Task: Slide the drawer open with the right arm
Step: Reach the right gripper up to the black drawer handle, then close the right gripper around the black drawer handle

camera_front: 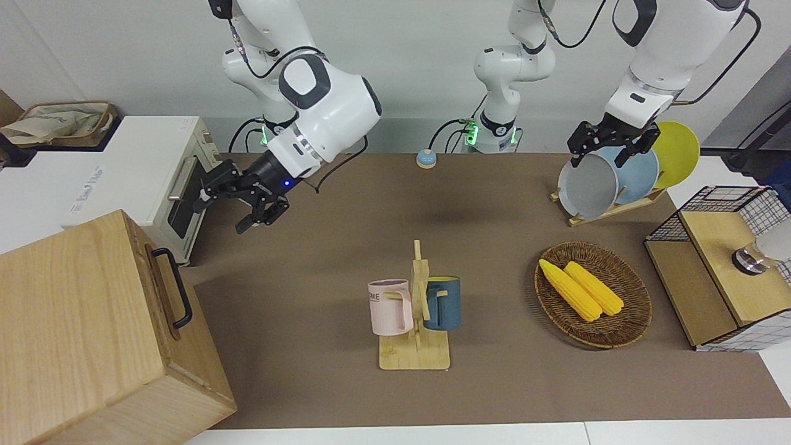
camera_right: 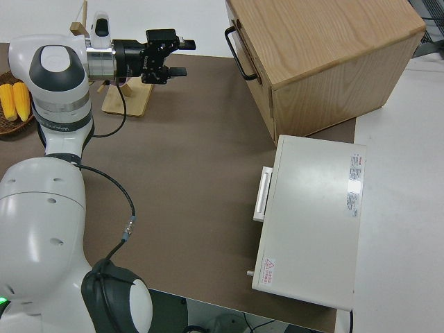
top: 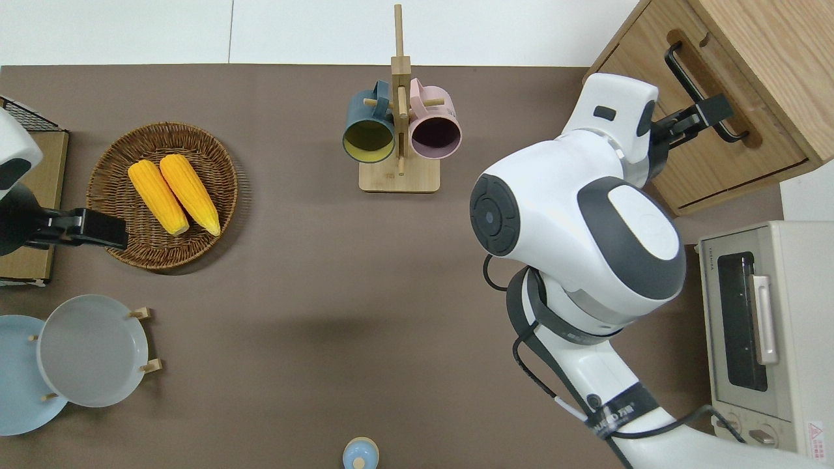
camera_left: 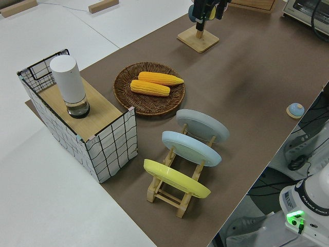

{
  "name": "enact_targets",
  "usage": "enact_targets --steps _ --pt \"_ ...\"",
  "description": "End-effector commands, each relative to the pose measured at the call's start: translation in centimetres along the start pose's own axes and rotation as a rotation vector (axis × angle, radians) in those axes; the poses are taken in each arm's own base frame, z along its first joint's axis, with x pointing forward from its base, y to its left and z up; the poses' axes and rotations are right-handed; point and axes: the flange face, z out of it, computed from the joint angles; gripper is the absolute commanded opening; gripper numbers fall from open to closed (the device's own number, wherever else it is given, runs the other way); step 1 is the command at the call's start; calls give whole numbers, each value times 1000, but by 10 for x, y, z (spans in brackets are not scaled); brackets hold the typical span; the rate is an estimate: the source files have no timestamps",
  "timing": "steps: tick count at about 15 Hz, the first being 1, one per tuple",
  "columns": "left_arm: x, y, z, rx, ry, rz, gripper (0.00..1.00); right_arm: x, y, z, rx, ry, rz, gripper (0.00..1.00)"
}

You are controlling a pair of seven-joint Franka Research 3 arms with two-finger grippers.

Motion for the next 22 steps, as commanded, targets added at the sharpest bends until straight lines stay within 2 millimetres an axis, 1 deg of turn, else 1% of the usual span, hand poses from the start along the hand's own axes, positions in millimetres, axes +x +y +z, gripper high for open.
enact_targets --steps 1,4,6,7,9,11,14,16,17,18,22 --pt "1 -1 -4 16 -5 11 993 7 -38 27 -149 31 -18 983" --pt "2 -1 -3 16 -7 11 993 10 -62 46 -216 43 19 981" --pt "1 -1 -4 16 -5 11 993 13 -72 59 -253 47 9 983" --pt "1 -1 -4 16 -5 11 993 13 -73 70 -277 42 9 983" --pt "1 -1 -4 16 -5 11 993 14 -71 84 -334 57 -3 983" --pt "1 -1 -4 16 -5 11 993 17 -75 96 -337 77 -15 983" --pt "1 -1 -3 16 -7 11 993 16 -68 119 -342 95 12 983" --pt "1 -1 -4 16 -5 11 993 18 -72 126 -348 126 -7 983" --pt "1 -1 -3 16 -7 11 995 17 -71 136 -373 126 -18 983" --pt "1 -1 -4 16 -5 11 993 18 -70 141 -402 134 -31 983" --pt "1 -1 -4 16 -5 11 993 22 -79 146 -437 172 -68 975"
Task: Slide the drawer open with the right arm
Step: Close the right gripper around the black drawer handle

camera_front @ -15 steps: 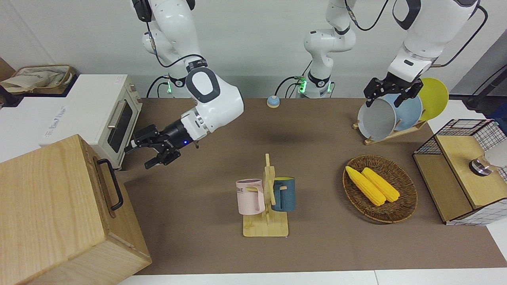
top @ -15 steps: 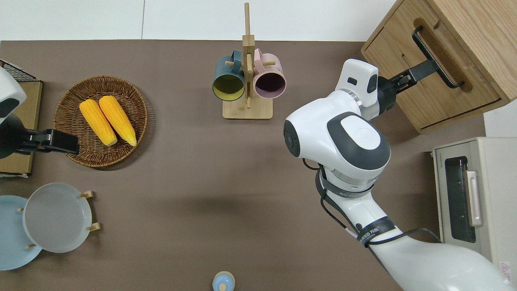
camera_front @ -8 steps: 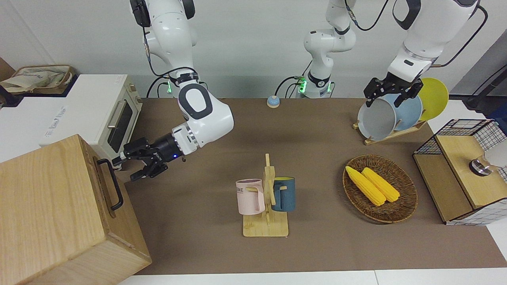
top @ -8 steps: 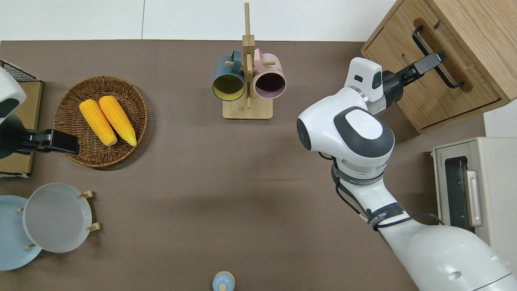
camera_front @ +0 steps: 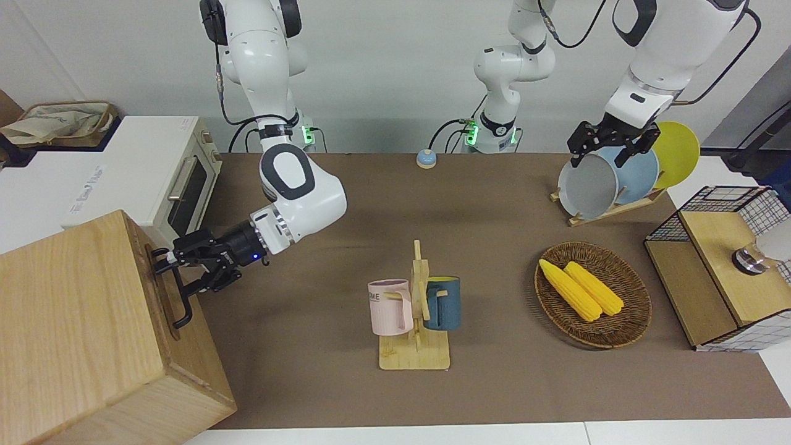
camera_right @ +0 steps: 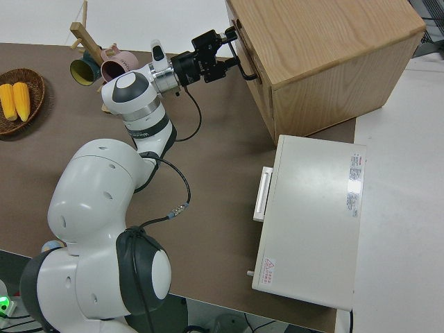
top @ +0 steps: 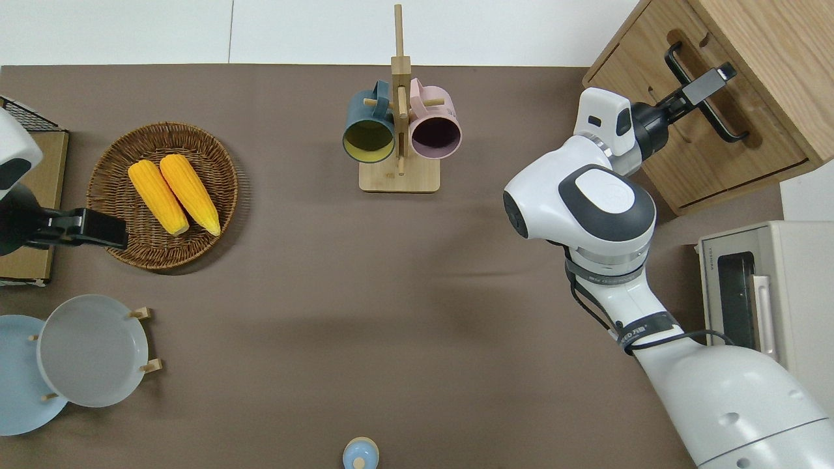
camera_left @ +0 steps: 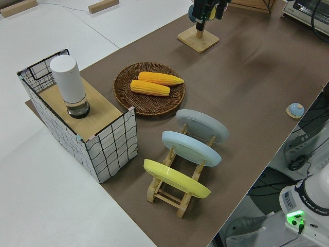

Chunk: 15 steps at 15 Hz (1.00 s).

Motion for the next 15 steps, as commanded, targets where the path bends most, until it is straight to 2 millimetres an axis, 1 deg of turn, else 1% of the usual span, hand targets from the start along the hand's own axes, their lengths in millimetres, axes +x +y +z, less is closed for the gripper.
enact_targets --steps 1,2,3,5,6,7,9,10,15 --pt "1 -1 -4 16 -5 11 993 3 -10 4 -28 49 -4 971" --pt "1 -1 -3 16 -7 11 993 3 -10 4 -28 49 -4 921" --pt "1 -1 -4 16 -5 11 993 2 -11 5 -28 48 -5 813" --pt "1 -1 -4 16 -5 11 993 1 -13 7 -29 44 -10 512" --pt "1 -1 -4 16 -5 11 993 1 -13 7 -31 43 -12 316" --pt "1 -1 -4 16 -5 11 993 2 -13 6 -30 44 -16 193" --pt "1 -1 -3 16 -7 11 993 2 -17 5 -29 44 -22 13" --pt "1 -1 -4 16 -5 11 993 2 -17 4 -30 44 -20 0" --pt "1 -1 -3 16 -7 11 993 4 -18 -3 -33 48 -24 0"
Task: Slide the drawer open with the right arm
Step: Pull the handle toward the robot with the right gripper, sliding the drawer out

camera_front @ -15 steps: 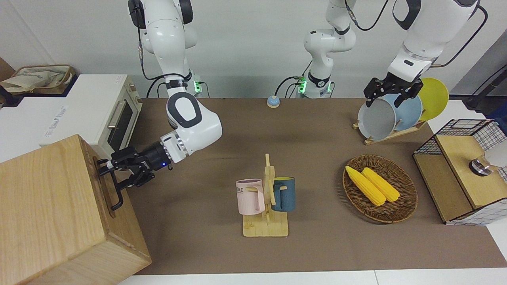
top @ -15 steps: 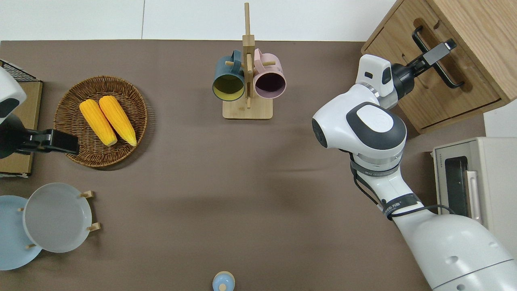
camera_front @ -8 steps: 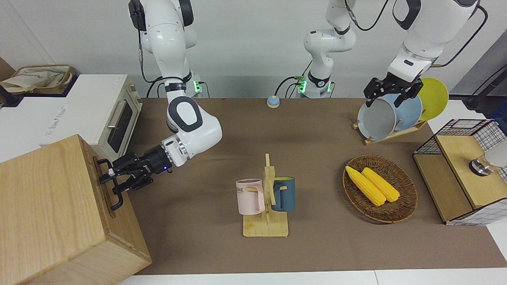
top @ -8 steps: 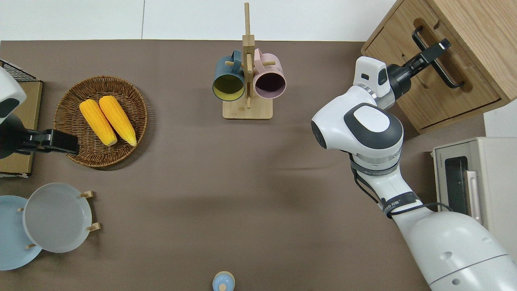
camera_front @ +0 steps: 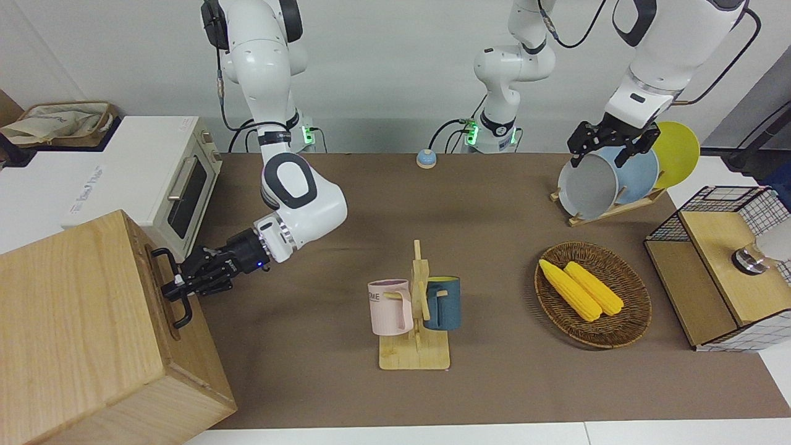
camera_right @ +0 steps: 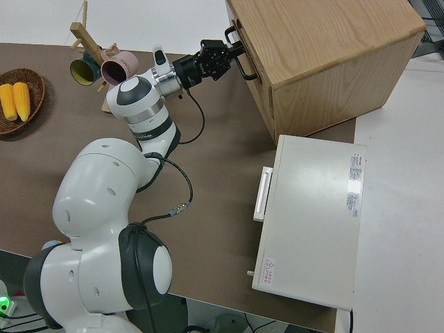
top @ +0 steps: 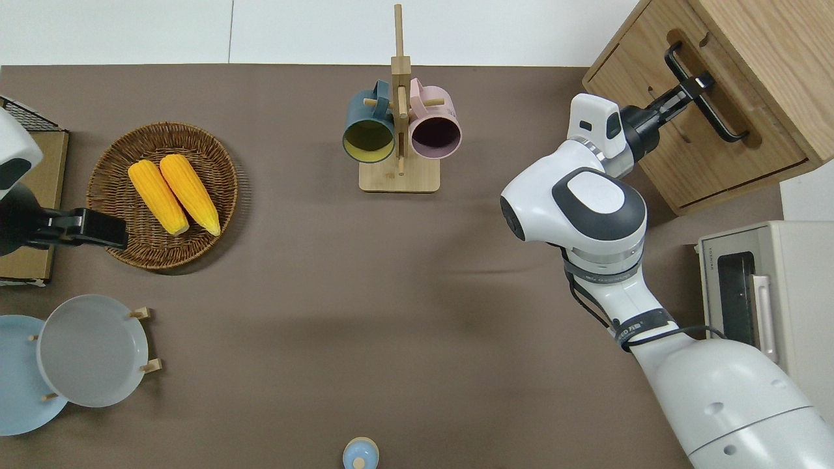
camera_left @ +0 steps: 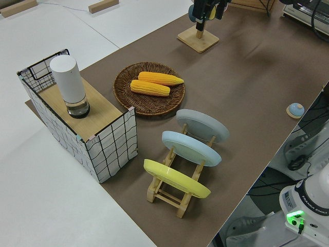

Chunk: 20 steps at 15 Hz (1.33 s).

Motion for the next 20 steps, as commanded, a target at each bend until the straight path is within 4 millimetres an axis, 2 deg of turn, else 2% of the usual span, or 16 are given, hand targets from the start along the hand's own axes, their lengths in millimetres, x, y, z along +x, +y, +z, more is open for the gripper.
enact_targets --steps 1,5,15,20 --pt "1 -1 -4 16 -5 11 993 3 0 -5 -19 26 2 0" --pt "1 -1 -4 16 -5 11 993 11 5 -35 -27 20 12 0" --pt "1 -1 -3 16 -7 11 993 31 10 -177 38 -15 60 0" --pt "1 -1 -4 16 -5 11 993 33 16 -234 50 -6 70 0"
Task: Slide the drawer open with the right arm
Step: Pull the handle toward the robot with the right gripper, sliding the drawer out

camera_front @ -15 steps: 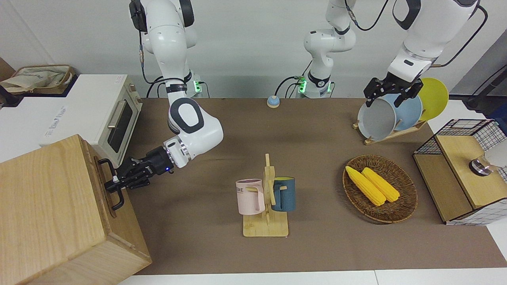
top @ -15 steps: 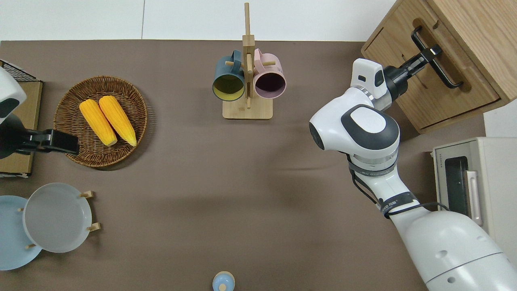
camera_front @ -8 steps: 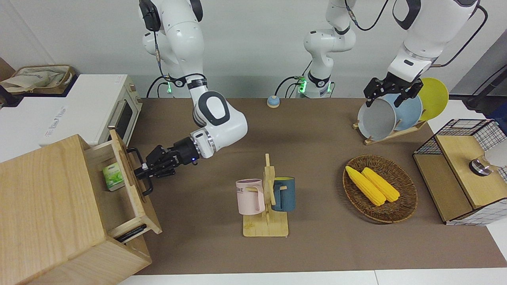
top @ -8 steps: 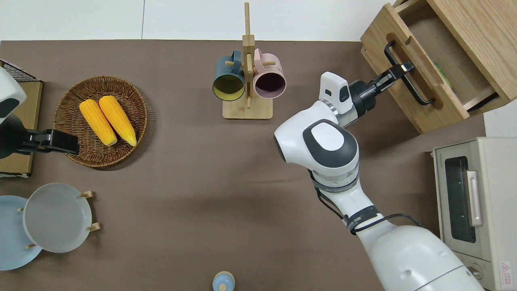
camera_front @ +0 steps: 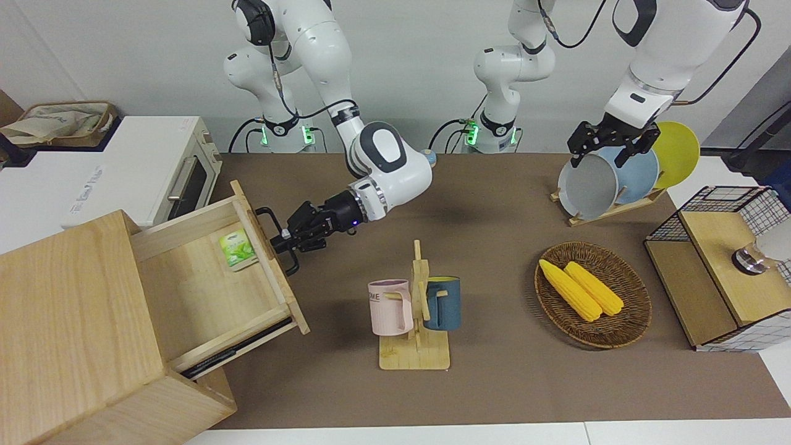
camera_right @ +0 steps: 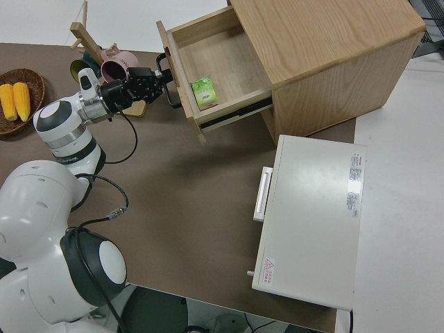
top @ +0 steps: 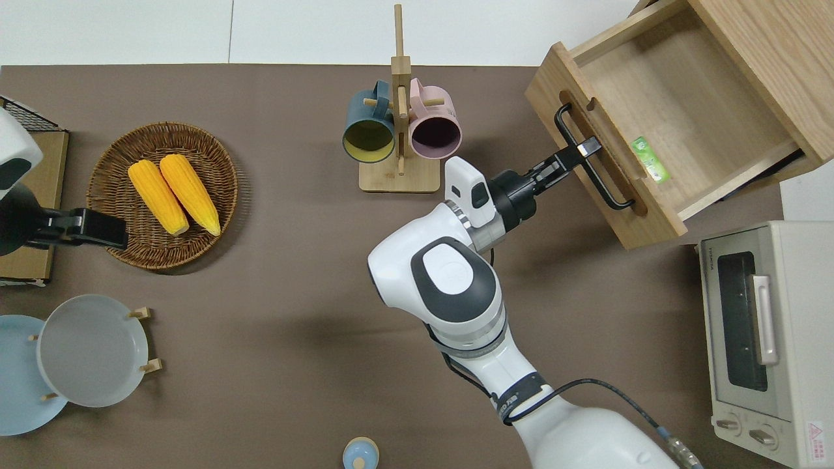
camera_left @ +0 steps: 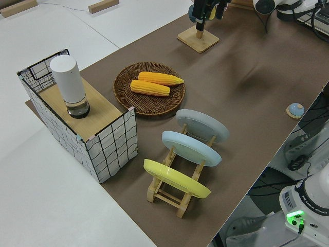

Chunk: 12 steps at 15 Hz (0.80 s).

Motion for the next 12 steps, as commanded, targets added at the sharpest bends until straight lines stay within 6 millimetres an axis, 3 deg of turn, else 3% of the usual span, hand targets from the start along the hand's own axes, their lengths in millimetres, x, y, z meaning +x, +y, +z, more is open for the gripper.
enact_targets --steps 1,4,9,12 --pt "1 -1 -4 16 -5 11 993 6 13 -46 36 47 43 0" --pt "1 -1 -4 16 -5 11 993 4 14 -69 39 55 50 0" --pt "1 -1 -4 16 -5 11 993 4 15 -75 42 59 50 0" --pt "1 -1 -4 16 -5 11 993 5 17 -76 44 61 56 60"
